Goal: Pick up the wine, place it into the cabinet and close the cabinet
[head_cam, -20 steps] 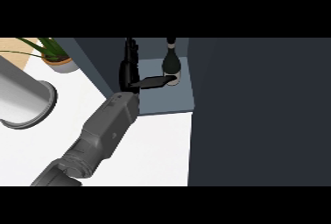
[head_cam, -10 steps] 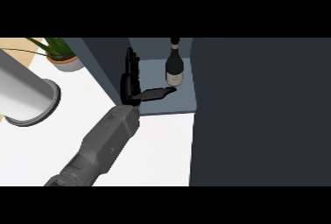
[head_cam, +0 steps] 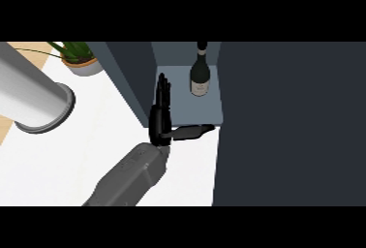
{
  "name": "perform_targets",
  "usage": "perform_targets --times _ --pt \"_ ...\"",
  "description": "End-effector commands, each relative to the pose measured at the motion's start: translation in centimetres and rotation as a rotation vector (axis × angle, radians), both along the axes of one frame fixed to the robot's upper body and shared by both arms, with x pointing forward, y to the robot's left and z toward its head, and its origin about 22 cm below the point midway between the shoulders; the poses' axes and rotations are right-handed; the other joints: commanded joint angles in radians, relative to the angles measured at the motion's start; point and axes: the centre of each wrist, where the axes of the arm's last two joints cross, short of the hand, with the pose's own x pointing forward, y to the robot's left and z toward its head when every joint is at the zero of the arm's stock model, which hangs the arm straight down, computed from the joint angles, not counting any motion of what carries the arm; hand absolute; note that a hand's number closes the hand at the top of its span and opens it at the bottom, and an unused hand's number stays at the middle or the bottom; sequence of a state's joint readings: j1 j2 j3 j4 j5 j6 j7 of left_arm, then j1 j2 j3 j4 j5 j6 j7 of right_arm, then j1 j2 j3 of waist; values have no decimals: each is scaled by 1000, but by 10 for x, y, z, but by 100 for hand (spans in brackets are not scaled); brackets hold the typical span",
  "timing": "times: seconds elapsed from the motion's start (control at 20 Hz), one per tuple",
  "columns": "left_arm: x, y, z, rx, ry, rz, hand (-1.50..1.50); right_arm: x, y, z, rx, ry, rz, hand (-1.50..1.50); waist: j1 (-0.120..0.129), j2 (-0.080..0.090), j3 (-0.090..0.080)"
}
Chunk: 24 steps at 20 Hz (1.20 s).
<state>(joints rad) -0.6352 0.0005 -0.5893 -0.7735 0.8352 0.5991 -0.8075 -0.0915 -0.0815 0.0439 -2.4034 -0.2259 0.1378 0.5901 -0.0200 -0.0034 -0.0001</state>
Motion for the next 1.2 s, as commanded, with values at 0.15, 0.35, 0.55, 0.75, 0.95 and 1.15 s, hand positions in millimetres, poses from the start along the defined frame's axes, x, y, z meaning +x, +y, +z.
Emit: perform_targets --times 0.15,0.35,0.55,0.75,0.95,1.15 --pt "-55 -27 9 3 -43 -8 -150 -21 -11 17 8 -50 -40 -150 19 -1 0" --pt "-78 -35 23 -56 -53 -27 -150 -20 -16 10 1 -37 -18 -150 16 0 0" --pt "-104 -26 43 -70 -56 -12 -150 -23 -5 10 5 -31 -16 -150 23 -2 1" --pt "-130 -18 40 -52 -46 12 -150 -38 -13 16 8 -30 -23 -150 18 -2 0" --pt "-149 -9 55 -76 -58 43 -150 -29 -7 19 2 -26 -16 -150 22 -1 0" --pt "-173 21 60 -91 -77 -5 -150 -35 -15 5 -2 -36 36 -150 19 -2 1"
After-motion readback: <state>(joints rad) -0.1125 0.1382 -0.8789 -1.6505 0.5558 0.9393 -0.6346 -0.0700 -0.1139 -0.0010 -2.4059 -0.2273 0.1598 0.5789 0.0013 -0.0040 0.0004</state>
